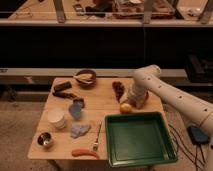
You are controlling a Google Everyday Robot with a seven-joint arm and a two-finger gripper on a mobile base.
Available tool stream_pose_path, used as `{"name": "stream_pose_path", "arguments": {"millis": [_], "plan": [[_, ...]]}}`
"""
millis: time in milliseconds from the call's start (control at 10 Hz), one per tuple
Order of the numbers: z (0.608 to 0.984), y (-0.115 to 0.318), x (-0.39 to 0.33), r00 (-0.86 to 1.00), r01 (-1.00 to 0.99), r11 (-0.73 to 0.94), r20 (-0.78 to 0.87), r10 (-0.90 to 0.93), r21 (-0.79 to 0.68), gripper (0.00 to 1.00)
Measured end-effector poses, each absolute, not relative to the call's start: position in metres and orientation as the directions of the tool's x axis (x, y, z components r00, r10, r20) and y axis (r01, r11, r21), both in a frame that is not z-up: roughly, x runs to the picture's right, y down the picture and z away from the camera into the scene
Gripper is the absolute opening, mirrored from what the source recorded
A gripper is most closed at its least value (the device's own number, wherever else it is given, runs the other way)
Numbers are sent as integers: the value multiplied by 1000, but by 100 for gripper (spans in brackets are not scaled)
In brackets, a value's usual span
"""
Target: Place apple in table surface
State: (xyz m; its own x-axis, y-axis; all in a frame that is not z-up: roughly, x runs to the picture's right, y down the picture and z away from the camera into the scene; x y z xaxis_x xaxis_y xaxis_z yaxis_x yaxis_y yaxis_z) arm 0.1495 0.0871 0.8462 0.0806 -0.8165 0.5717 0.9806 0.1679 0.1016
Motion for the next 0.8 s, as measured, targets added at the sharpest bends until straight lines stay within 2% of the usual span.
{"name": "stream_pose_path", "arguments": {"millis": [800], "plan": [[870,111,142,95,983,166,571,-816,73,65]]}}
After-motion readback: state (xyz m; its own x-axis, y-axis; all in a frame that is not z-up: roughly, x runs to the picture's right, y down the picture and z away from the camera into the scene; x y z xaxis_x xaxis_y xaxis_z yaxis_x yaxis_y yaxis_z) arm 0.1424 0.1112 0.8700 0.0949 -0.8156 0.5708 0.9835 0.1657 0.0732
